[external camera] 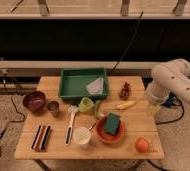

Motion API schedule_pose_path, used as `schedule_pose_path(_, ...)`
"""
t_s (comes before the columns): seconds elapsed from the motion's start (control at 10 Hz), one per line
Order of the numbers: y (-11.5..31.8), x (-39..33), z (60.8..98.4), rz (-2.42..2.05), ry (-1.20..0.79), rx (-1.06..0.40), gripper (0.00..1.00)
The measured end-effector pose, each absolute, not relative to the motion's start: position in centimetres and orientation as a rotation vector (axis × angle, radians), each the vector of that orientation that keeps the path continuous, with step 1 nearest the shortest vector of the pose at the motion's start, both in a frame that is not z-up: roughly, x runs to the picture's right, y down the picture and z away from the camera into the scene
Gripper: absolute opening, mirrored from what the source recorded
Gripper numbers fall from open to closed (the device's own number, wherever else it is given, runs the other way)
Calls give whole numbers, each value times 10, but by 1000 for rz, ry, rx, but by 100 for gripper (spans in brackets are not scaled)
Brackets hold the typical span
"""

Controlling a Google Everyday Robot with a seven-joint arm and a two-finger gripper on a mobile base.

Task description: Place banana in table surface

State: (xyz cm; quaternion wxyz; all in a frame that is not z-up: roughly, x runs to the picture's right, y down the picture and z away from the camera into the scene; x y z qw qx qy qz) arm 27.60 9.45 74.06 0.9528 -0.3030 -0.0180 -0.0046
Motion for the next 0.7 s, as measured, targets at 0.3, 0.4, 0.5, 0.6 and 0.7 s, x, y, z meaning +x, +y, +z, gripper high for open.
schedule_pose_path(0.3, 80, 257, 822, -31, -93, -641, 65)
schedule_pose_path(0.4, 81, 252, 843, -36, -103, -654, 65)
schedule_pose_path(0.5, 84, 249, 856, -40, -109, -667, 65)
schedule_pose_path(0.6, 93, 238, 875, -48, -123, -696, 65)
schedule_pose_path(0.7, 98, 233, 881, -51, -132, -709, 65)
